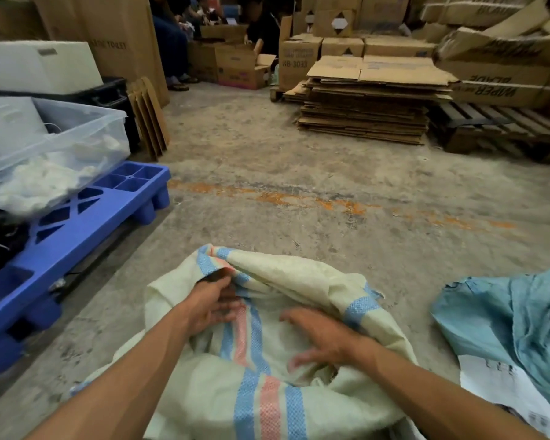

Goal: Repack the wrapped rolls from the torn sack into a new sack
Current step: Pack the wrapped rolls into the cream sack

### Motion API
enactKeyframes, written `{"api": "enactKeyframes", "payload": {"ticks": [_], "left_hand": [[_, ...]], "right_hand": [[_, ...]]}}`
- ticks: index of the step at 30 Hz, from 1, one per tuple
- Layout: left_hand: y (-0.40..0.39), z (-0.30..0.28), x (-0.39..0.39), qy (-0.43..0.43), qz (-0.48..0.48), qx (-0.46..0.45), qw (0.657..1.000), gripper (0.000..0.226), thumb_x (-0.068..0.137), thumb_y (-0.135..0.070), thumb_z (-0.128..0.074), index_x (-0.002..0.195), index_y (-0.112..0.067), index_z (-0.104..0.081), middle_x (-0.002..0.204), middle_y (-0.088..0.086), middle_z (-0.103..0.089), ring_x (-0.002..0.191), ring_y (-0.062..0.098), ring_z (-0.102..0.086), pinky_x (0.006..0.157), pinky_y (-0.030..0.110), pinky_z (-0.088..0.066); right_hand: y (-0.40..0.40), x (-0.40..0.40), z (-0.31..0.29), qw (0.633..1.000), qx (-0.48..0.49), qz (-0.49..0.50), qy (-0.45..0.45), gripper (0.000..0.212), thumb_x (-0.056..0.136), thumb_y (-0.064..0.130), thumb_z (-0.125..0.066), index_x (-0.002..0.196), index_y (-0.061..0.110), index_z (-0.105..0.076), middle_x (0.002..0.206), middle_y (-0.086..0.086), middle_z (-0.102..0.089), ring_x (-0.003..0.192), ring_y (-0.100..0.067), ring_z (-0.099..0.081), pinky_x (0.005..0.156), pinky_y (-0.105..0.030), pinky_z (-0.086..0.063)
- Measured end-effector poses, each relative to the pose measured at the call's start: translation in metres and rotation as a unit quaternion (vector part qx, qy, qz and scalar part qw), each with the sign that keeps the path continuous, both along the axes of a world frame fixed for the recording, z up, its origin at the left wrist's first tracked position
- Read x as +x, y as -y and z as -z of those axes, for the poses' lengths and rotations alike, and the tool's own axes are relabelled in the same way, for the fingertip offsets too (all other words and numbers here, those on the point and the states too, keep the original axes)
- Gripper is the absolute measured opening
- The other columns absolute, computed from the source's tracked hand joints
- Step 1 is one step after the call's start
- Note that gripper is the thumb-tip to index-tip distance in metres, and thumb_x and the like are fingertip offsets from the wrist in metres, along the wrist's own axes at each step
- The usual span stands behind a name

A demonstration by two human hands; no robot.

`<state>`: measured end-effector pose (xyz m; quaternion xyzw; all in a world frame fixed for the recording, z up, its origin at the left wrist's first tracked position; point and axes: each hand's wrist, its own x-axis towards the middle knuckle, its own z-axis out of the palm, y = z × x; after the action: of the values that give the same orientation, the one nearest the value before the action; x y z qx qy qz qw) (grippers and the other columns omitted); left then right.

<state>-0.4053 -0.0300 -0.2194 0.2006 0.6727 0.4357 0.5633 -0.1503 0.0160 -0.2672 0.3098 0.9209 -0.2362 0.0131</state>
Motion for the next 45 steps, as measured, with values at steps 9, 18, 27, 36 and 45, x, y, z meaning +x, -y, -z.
{"api": "enactKeyframes", "payload": {"ticks": [9,18,27,36,45], "left_hand": [[0.025,0.025,0.014,-0.294,0.263,0.122,0.911,0.07,0.087,-0.026,-0.072,0.144,-0.03,-0.032,0.129,-0.007,-0.048,0.116,0.012,-0.053,0.1,0.027,-0.043],[0.026,-0.04,0.103,-0.417,0.349,0.195,0.816,0.006,0.089,-0.024,-0.065,0.085,-0.022,-0.069,0.076,0.002,-0.069,0.065,0.008,-0.058,0.063,0.023,-0.047],[0.054,-0.102,0.26,-0.424,0.554,0.251,0.671,0.005,0.09,-0.027,-0.063,0.09,-0.025,-0.068,0.076,-0.009,-0.064,0.061,-0.006,-0.057,0.059,0.013,-0.042],[0.121,-0.081,0.439,-0.416,0.716,0.196,0.525,0.036,0.09,-0.038,-0.064,0.118,-0.016,-0.067,0.117,0.008,-0.069,0.106,0.025,-0.063,0.09,0.03,-0.048],[0.152,-0.021,0.519,-0.528,0.759,0.064,0.375,0.076,0.075,-0.054,-0.075,0.131,-0.012,-0.046,0.131,0.012,-0.055,0.118,0.034,-0.054,0.096,0.042,-0.046]], "right_hand": [[-0.017,-0.001,-0.042,0.94,-0.149,0.217,-0.218,0.039,0.093,-0.001,-0.054,0.131,0.009,-0.052,0.117,-0.007,-0.061,0.107,-0.014,-0.06,0.101,-0.034,-0.049],[0.018,0.1,-0.118,0.929,-0.099,0.235,-0.268,0.03,0.091,-0.004,-0.049,0.112,0.012,-0.062,0.088,-0.014,-0.072,0.066,-0.019,-0.065,0.066,-0.03,-0.055],[0.092,0.258,-0.142,0.926,-0.058,0.326,-0.182,0.025,0.091,0.005,-0.055,0.114,0.016,-0.055,0.083,-0.011,-0.069,0.06,-0.016,-0.063,0.061,-0.035,-0.053],[0.15,0.404,-0.115,0.914,-0.163,0.291,0.23,0.058,0.079,0.011,-0.077,0.132,0.015,-0.053,0.119,-0.007,-0.059,0.098,-0.02,-0.055,0.086,-0.034,-0.048],[0.207,0.473,-0.04,0.881,-0.159,0.29,0.338,0.127,0.06,0.033,-0.094,0.157,0.028,-0.011,0.164,-0.002,-0.015,0.15,-0.027,-0.017,0.12,-0.051,-0.019]]}}
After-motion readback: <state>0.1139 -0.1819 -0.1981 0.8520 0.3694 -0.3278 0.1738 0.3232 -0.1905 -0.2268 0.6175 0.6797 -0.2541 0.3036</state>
